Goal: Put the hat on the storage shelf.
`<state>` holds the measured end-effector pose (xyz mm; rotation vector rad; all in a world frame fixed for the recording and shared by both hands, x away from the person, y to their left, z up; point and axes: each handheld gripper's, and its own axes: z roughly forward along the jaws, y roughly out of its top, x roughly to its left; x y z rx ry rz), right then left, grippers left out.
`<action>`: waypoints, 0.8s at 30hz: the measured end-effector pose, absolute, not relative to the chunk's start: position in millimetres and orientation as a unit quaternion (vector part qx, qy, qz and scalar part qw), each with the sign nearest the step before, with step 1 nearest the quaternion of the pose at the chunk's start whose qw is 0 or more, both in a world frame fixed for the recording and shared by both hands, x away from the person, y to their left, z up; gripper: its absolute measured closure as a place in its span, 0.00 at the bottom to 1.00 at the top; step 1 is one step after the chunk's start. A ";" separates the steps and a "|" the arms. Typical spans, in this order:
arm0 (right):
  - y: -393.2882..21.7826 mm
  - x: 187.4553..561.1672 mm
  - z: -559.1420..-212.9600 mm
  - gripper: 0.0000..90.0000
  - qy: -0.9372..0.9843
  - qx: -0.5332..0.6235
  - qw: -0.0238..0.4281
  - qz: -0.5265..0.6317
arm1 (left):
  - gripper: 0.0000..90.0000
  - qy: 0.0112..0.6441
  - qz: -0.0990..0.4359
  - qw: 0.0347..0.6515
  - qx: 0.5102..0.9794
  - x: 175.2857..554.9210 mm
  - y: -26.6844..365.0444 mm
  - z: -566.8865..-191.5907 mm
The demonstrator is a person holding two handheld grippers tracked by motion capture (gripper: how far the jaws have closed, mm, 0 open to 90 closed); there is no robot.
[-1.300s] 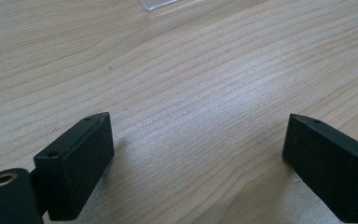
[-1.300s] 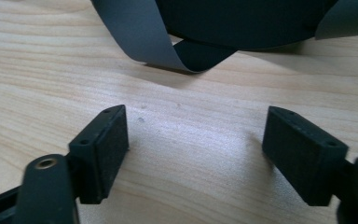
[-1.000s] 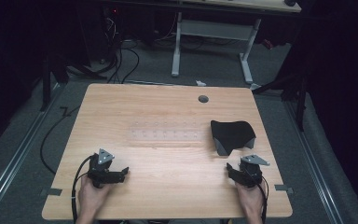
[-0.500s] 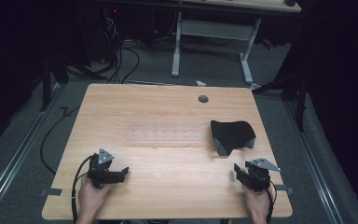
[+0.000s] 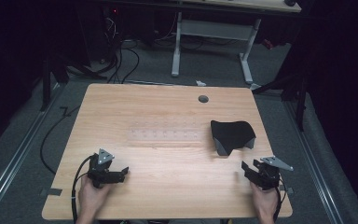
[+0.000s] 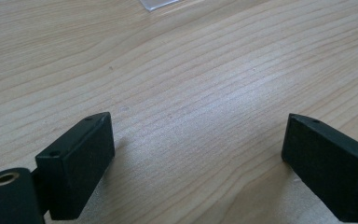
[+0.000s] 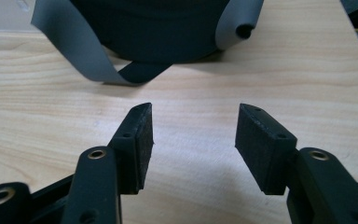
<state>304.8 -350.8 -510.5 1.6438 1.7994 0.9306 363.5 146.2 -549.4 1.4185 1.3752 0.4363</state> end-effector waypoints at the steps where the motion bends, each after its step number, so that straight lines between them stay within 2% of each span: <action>1: -350.8 304.8 -510.5 0.51 0.665 0.608 0.263 0.344 | 0.11 0.575 0.183 0.530 0.595 363.4 146.4 -549.4; 12: -362.3 325.8 -497.8 0.50 0.650 0.611 0.275 0.357 | 0.12 0.575 0.184 0.531 0.595 363.3 146.4 -549.3; 24: -373.1 354.2 -491.5 0.49 0.641 0.627 0.264 0.356 | 0.12 0.575 0.184 0.531 0.595 363.3 146.3 -549.3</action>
